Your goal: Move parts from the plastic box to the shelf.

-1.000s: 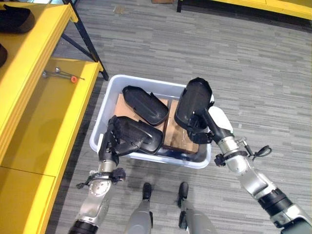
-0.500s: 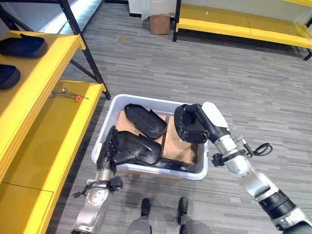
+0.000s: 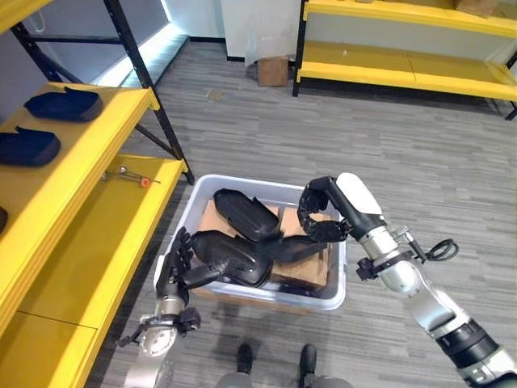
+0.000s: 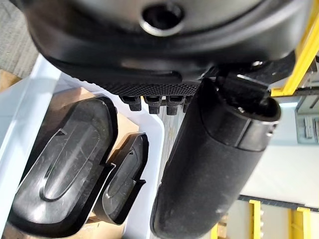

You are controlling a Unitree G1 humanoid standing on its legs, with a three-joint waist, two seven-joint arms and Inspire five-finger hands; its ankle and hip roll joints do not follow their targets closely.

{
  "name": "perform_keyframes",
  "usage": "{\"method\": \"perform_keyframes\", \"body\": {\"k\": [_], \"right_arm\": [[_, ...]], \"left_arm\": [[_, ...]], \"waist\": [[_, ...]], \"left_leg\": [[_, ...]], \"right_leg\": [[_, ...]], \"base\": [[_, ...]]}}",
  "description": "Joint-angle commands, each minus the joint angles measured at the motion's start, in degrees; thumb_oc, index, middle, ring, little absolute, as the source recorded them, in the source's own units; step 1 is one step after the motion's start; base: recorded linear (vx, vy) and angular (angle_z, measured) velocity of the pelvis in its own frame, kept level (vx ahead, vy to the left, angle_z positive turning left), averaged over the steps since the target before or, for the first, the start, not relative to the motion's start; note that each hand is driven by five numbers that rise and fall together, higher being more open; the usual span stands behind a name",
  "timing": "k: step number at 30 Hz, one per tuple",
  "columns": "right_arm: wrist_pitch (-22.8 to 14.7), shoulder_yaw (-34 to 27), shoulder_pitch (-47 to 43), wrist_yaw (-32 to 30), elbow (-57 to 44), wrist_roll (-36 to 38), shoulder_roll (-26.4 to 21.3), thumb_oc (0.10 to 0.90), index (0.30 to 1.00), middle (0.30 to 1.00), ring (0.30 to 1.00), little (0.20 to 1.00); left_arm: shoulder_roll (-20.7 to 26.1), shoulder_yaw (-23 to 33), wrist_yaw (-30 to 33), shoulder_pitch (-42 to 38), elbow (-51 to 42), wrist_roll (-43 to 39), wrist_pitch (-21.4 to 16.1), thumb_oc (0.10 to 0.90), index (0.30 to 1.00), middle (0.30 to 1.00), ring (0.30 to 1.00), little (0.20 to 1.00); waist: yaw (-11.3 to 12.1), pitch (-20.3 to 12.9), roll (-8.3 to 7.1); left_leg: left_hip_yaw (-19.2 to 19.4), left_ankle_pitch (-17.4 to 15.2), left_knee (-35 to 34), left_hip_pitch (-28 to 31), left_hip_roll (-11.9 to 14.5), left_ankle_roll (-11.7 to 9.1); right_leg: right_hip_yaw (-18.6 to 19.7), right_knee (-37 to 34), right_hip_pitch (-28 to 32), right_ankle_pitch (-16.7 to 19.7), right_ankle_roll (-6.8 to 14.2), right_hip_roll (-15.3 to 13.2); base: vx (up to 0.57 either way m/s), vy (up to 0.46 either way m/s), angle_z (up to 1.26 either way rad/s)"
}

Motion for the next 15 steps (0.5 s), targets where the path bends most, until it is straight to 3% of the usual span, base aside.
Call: {"method": "perform_keyframes", "body": {"k": [1, 15], "right_arm": [[-5.1, -3.3, -1.3, -3.2, -5.2, 1.7, -0.6, 0.4, 0.3, 0.3, 0.3, 0.3], [-5.2, -2.1, -2.2, -3.8, -4.2, 0.3, -1.7, 0.4, 0.3, 0.3, 0.3, 0.3]], "left_arm": [[2.3, 0.1, -1.6, -2.3, -1.3, 1.1, -4.2, 0.9, 1.0, 1.0, 1.0, 1.0], [1.9, -0.9, -2.0, -1.7, -1.2, 1.2, -4.3, 0.9, 1.0, 1.0, 1.0, 1.0]], "waist": [[0.8, -8.3, -0.9], [0.8, -8.9, -0.66]], "left_leg": [[0.6, 1.1, -0.3, 1.5, 6.1, -3.9], [0.0, 1.4, -0.3, 1.1, 7.3, -4.5]], "right_leg": [[-0.9, 1.7, 2.9, -5.9, 4.0, -2.8], [-1.2, 0.4, 3.6, -5.9, 3.4, -1.5]], "base": [[-0.01, -0.047, 0.1], [0.0, -0.024, 0.05]]}}
